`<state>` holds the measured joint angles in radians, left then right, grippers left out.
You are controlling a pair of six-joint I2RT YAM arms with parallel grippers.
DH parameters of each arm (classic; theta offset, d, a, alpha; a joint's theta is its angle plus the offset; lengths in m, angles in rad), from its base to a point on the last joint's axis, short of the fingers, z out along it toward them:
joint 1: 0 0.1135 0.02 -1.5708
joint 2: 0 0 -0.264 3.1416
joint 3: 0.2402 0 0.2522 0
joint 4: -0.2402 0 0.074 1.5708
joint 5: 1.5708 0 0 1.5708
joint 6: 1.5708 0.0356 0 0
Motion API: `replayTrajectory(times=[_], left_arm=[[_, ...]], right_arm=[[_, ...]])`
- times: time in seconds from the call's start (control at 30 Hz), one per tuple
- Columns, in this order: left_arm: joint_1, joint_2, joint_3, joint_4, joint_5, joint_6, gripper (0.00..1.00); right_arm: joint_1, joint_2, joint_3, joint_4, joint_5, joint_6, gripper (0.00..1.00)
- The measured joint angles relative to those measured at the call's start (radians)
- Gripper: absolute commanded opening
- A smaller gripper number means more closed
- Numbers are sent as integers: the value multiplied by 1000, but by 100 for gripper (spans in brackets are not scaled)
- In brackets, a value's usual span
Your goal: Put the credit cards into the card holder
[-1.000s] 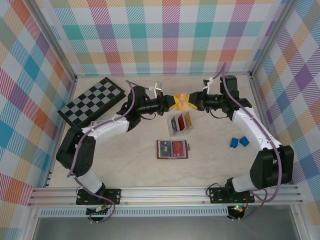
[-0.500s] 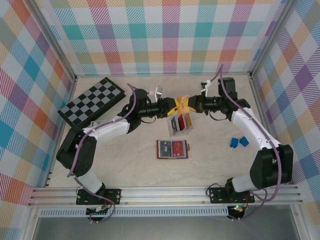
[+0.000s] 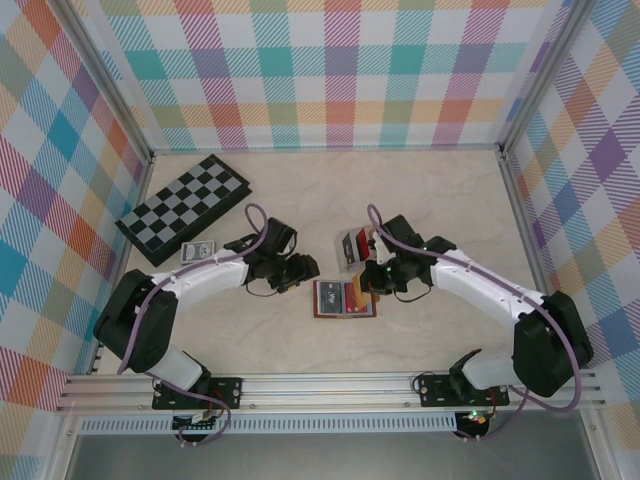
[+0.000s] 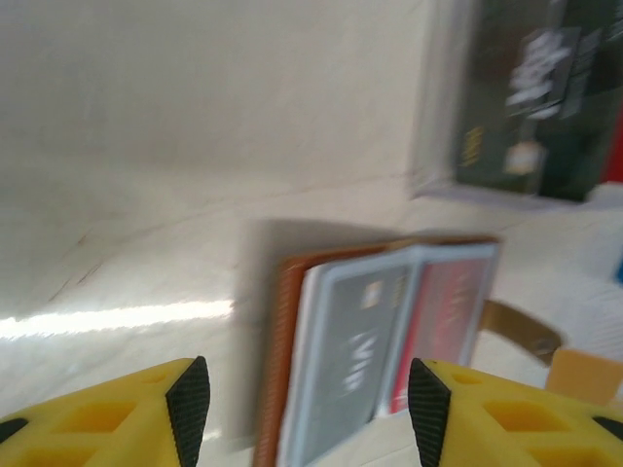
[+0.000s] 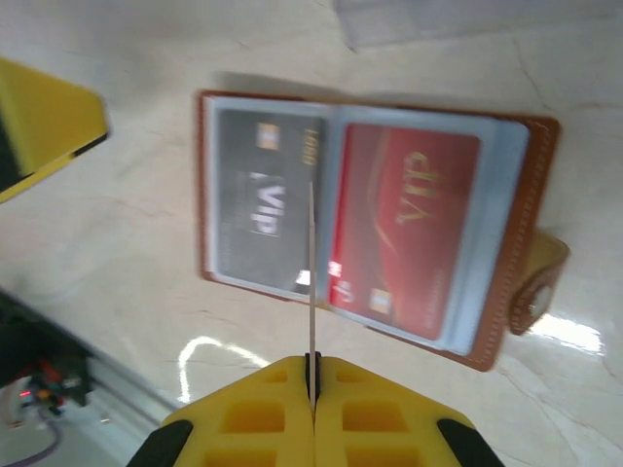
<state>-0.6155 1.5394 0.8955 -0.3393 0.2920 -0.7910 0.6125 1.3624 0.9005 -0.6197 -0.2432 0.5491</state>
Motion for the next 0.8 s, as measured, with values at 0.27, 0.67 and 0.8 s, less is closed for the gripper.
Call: replayTrajectory(times=[0.27, 0.67, 0.8], left_arm=[[-61, 105, -1, 1, 6, 26, 50], [-68, 144, 5, 27, 21, 26, 42], [-69, 150, 5, 32, 24, 26, 36]], right_arm=[[4, 17, -44, 10, 119, 19, 4], [4, 69, -74, 68, 164, 41, 5], [4, 84, -79, 88, 164, 42, 5]])
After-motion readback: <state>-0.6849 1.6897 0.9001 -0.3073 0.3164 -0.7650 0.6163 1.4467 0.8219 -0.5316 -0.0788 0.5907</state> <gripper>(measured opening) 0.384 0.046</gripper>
